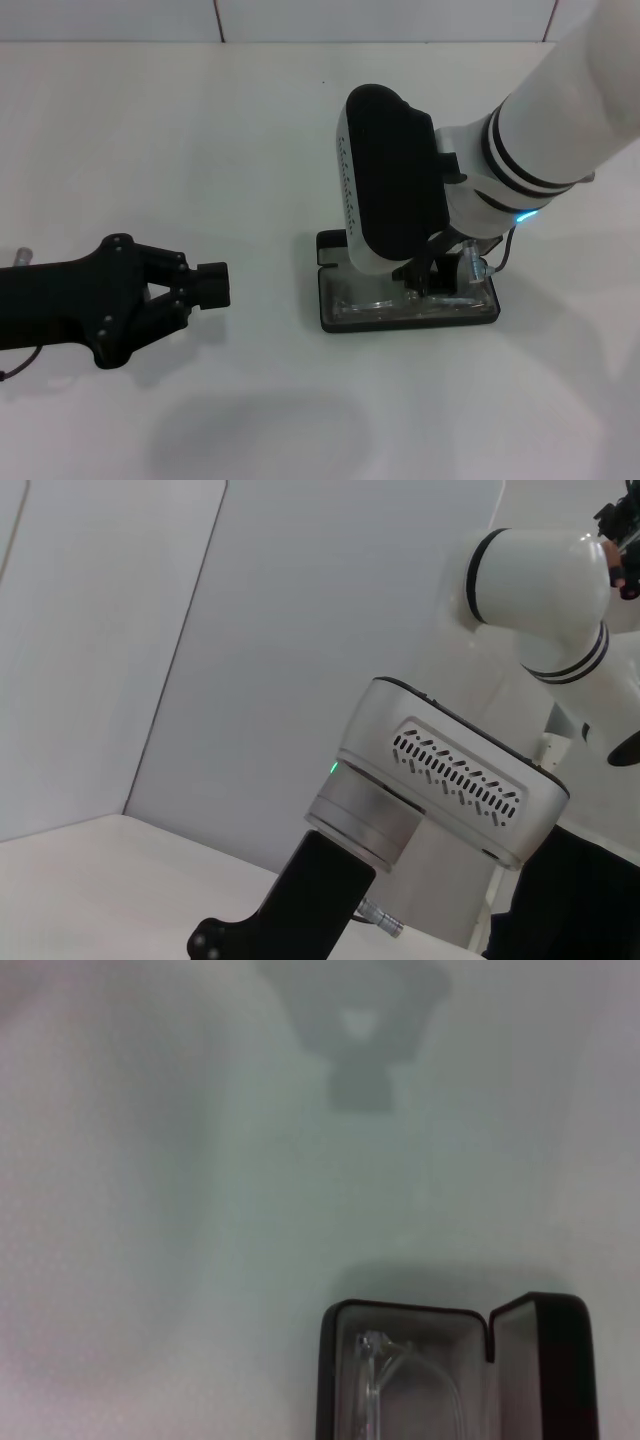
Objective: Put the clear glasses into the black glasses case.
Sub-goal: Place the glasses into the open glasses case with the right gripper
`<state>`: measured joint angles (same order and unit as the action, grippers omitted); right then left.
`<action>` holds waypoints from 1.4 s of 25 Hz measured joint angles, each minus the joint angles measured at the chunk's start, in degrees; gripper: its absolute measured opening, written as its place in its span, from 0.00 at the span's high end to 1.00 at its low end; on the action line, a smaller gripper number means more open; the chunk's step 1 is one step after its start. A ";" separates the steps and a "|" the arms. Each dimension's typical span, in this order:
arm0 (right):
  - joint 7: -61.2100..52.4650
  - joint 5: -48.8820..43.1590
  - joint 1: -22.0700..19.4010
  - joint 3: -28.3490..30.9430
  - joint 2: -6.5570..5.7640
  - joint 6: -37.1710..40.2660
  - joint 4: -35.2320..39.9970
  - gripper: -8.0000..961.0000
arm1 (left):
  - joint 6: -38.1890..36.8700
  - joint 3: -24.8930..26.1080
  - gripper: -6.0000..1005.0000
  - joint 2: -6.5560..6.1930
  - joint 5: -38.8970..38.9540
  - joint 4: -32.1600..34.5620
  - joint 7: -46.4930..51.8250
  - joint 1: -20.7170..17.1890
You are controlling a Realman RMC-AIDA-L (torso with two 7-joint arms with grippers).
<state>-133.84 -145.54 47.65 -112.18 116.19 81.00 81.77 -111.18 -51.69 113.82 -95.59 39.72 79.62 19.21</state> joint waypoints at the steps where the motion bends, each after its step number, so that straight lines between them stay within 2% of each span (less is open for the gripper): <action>1: -0.01 0.03 -0.06 0.00 0.00 -0.08 0.00 0.82 | 0.00 0.04 0.89 0.00 0.01 0.00 0.01 -0.04; 35: 0.16 4.99 0.00 -0.09 0.00 2.07 0.22 0.82 | 0.09 0.28 0.89 0.00 0.06 0.00 -0.15 -0.31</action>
<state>-133.68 -140.56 47.64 -112.27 116.19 83.07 81.99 -111.09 -51.40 113.82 -95.53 39.73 79.46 18.89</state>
